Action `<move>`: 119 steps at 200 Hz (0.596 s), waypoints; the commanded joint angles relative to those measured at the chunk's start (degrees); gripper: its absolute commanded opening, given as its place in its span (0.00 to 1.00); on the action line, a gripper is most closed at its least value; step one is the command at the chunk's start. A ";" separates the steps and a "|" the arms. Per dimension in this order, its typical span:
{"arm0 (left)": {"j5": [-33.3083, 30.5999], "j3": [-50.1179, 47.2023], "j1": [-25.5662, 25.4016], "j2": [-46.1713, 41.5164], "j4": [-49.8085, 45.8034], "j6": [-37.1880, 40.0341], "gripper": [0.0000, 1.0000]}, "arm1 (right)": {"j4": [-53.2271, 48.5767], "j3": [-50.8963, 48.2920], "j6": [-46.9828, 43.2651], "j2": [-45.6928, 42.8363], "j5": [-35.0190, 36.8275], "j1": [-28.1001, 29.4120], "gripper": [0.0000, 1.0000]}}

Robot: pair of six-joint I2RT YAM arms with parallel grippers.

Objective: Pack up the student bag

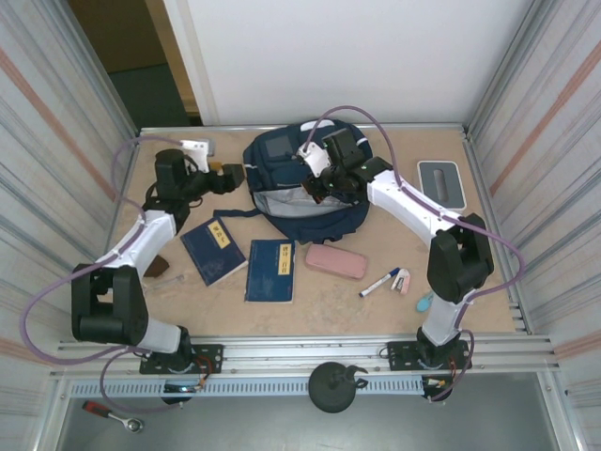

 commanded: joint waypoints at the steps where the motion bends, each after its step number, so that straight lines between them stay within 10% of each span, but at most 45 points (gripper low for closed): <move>1: 9.98 2.50 -3.00 2.54 -0.76 14.21 0.84 | 4.38 1.65 -6.44 -4.45 4.24 0.79 0.00; 119: 28.10 32.98 -10.33 24.93 -37.86 40.43 0.89 | 3.87 2.05 -4.82 -5.30 -17.24 -5.49 0.00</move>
